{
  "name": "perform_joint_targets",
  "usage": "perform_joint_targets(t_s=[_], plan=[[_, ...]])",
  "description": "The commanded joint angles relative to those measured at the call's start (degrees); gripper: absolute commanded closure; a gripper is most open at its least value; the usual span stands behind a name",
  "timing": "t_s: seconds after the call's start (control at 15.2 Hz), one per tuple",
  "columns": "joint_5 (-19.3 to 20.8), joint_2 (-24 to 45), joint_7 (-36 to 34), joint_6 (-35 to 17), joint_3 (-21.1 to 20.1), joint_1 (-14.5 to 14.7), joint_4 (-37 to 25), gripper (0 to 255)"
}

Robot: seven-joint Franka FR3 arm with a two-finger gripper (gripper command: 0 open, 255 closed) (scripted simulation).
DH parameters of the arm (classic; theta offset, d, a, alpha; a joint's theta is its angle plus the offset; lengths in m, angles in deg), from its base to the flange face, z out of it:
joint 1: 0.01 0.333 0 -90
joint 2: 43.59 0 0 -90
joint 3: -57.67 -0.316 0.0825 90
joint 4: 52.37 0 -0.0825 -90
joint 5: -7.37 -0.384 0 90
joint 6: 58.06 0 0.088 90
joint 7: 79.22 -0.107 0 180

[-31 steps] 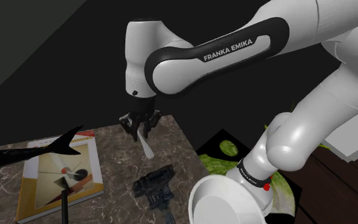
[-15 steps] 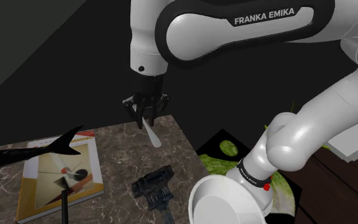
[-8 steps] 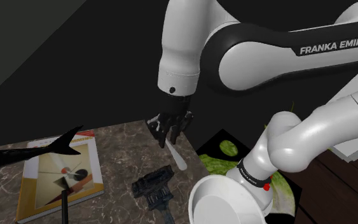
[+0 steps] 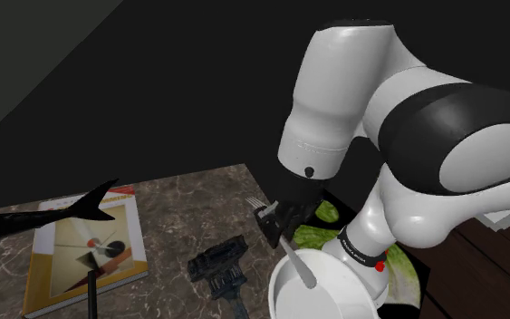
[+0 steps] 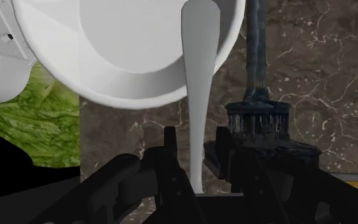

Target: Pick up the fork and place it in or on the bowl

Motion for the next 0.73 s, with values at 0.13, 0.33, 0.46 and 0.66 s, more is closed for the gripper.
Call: perform_joint_targets(t_s=[0.13,0.33,0.46,0.66], plan=[[-3.6,-7.6,-3.7,3.0,-1.2,4.9,4.0,255],[-6.5,-13.0,-7.3,5.5,-2.6,8.9,6.2,255],[-8.4,-16.3,-9.9,7.2,-3.7,11.6,7.3,255],[-11.0,-19.6,-12.9,8.2,-5.5,14.6,8.9,255]])
